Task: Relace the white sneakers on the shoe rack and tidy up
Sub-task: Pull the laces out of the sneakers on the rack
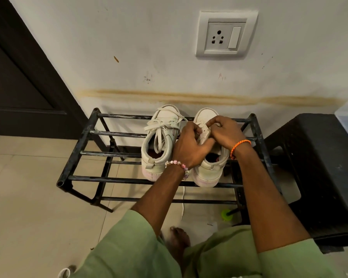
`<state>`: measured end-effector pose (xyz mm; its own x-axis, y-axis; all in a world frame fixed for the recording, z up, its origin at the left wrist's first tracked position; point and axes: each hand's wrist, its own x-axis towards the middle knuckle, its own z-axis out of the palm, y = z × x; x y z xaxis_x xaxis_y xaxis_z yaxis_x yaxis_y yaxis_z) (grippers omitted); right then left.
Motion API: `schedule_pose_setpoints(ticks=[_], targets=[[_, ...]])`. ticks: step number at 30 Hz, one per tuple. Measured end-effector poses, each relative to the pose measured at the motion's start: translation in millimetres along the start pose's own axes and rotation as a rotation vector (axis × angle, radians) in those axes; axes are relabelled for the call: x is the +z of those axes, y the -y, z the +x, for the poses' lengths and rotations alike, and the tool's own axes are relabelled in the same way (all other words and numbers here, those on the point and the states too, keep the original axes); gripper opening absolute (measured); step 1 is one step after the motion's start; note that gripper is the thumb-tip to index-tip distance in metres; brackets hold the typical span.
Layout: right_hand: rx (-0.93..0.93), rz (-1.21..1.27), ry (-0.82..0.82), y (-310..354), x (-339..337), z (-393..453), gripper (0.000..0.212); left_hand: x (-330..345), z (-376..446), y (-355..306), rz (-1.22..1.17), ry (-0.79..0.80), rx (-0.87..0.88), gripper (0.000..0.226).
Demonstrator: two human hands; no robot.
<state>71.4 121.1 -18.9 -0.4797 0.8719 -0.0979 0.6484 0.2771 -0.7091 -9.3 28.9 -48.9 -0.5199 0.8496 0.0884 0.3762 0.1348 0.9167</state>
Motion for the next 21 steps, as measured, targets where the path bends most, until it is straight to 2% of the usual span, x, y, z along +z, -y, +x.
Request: schedule_pose_setpoints(ticks=[2,4,11,14,17,21], targets=[[-0.051,-0.190,0.068,-1,-3,1,0.027,1,0,3,-0.058,-0.034,0.001,0.039],[-0.081,-0.273,0.075,-2,-4,1,0.028,5,-1,6,-0.096,-0.084,0.010,0.027],[-0.098,-0.188,-0.145,-2,6,-1,0.018,13,-2,11,-0.209,-0.171,0.018,0.020],[-0.043,0.024,-0.252,-4,7,-2,0.012,15,-3,14,-0.216,-0.202,0.022,0.015],[0.000,0.486,-0.327,4,-3,-5,0.006,15,-5,13,-0.226,-0.204,0.032,0.010],[0.015,1.031,-0.328,21,-21,-5,0.023,16,-7,14,-0.239,-0.217,0.037,0.013]])
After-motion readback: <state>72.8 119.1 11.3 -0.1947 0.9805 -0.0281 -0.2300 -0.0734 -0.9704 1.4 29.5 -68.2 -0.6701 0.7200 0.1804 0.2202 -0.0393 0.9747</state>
